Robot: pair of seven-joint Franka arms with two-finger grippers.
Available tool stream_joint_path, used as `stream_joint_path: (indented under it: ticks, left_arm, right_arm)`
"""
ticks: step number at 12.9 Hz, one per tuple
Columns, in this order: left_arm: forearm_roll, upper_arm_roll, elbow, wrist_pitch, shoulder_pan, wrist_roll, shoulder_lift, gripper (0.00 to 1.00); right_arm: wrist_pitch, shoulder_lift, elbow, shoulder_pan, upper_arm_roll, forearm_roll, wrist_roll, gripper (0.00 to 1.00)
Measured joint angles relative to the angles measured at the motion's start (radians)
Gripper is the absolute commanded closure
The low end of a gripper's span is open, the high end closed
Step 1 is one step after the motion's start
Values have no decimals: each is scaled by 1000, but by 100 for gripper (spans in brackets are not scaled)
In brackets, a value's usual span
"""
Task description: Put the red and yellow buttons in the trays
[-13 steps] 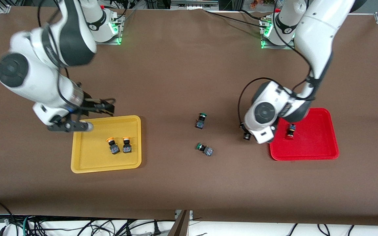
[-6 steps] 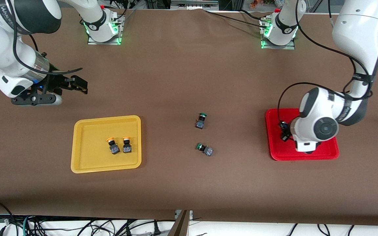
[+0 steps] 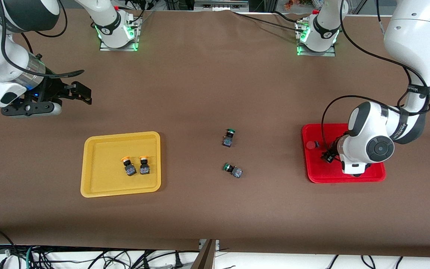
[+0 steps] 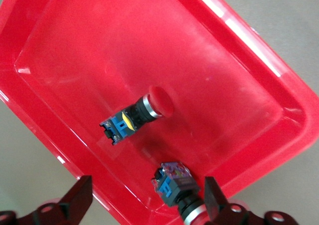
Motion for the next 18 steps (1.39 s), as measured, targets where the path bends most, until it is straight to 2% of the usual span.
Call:
stream_joint_path:
  ticks: [1,3,7,11,14,17,18]
  left_arm:
    - [0,-7,20,-3,-1,15,-13,0]
    - [-1,-12,82,-66,-1,127,-68,0]
    - [-4,-38,250,-309,-1,384,-191,0]
    - [-46,-46,314,-409,6,691,-301,0]
    - [-161,22,271,-450,24,876,-417,0]
    - [-208,194,85,-312,-90,949,-539,0]
    - [-208,219,37,-281,-121,950,-567,0]
  right_arm:
    - [0,-4,0,-21,22,-8,0,0]
    - [1,-5,0,-25,28,-11,-3,0]
    - [3,-7,0,-26,32,-28,-14,0]
    - [9,-9,1,-26,34,-28,-16,0]
    - [11,-9,4,-26,35,-29,-16,0]
    - [12,-9,7,-27,35,-29,-16,0]
    - [12,-9,7,-27,36,-29,-17,0]
